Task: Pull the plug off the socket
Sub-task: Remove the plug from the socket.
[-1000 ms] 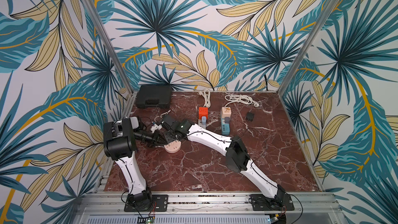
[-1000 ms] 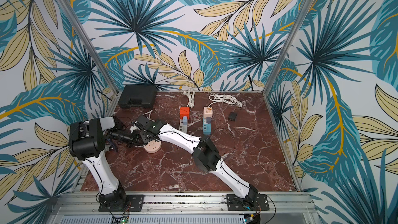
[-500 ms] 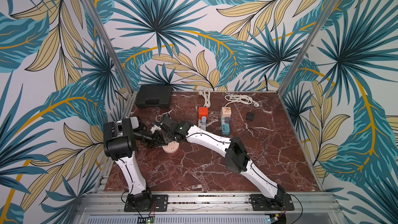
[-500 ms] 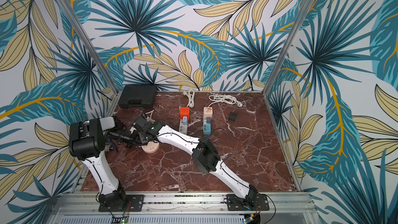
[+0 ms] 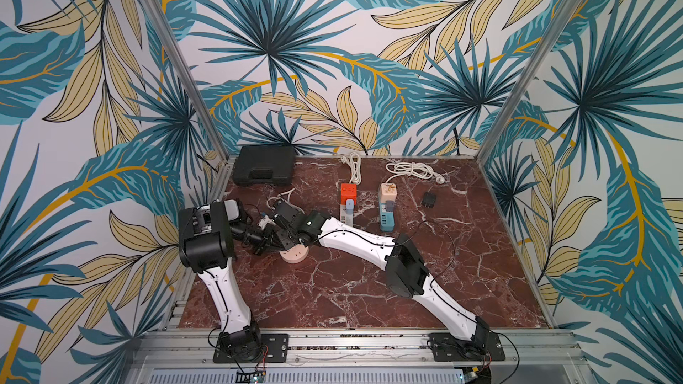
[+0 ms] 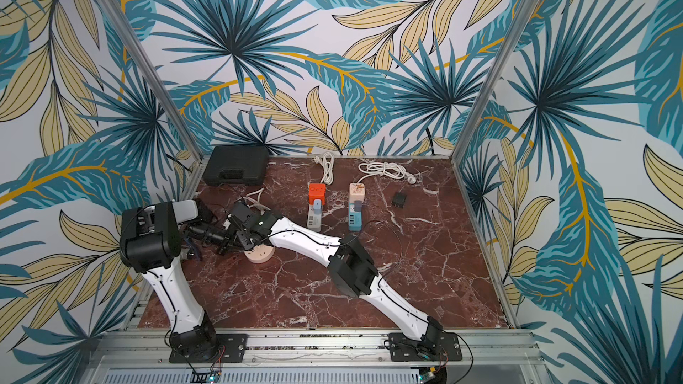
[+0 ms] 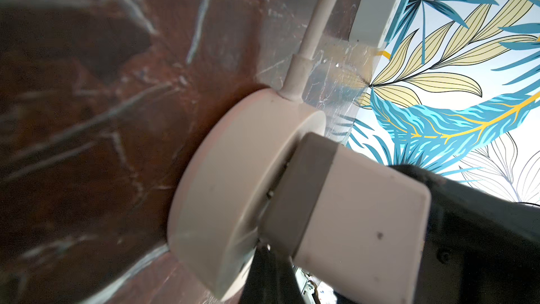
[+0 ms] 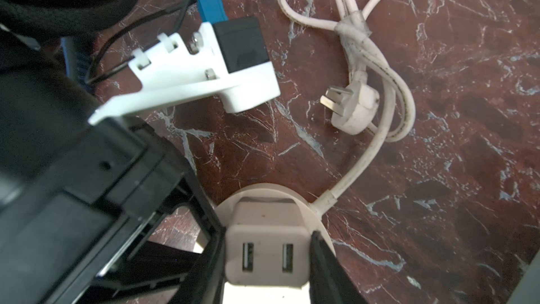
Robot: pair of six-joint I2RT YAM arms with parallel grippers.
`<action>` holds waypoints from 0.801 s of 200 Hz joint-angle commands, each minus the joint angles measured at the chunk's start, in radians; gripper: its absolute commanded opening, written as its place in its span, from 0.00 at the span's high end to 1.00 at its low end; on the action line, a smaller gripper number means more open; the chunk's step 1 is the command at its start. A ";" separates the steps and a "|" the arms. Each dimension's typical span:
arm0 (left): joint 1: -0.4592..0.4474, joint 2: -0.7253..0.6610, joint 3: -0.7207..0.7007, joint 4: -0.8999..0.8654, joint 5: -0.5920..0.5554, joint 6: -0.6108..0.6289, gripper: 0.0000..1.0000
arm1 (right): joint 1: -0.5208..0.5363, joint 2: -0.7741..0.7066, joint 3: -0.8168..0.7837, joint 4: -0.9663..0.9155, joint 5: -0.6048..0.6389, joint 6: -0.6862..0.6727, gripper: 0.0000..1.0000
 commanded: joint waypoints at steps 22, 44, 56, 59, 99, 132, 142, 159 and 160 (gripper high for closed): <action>0.001 0.047 0.009 0.148 -0.170 -0.004 1.00 | -0.015 -0.069 0.068 -0.023 -0.029 0.088 1.00; 0.001 0.044 0.008 0.149 -0.166 -0.002 1.00 | -0.037 -0.070 0.092 -0.053 -0.073 0.138 1.00; 0.001 0.042 0.006 0.150 -0.167 -0.001 1.00 | -0.042 -0.071 0.092 -0.057 -0.095 0.141 1.00; 0.001 0.041 0.006 0.150 -0.167 -0.001 1.00 | -0.042 -0.071 0.092 -0.058 -0.099 0.141 1.00; 0.001 0.042 0.006 0.149 -0.165 0.000 1.00 | -0.016 -0.054 0.084 -0.033 -0.090 0.068 1.00; 0.001 0.042 0.004 0.148 -0.165 0.002 1.00 | 0.032 -0.036 0.085 -0.027 0.078 -0.054 1.00; 0.001 0.042 0.004 0.149 -0.165 0.002 1.00 | 0.040 -0.033 0.086 -0.027 0.115 -0.073 1.00; 0.001 0.043 0.004 0.149 -0.165 0.000 1.00 | 0.041 -0.029 0.086 -0.029 0.133 -0.090 1.00; 0.001 0.043 0.004 0.148 -0.165 0.000 1.00 | 0.041 -0.029 0.086 -0.030 0.133 -0.091 1.00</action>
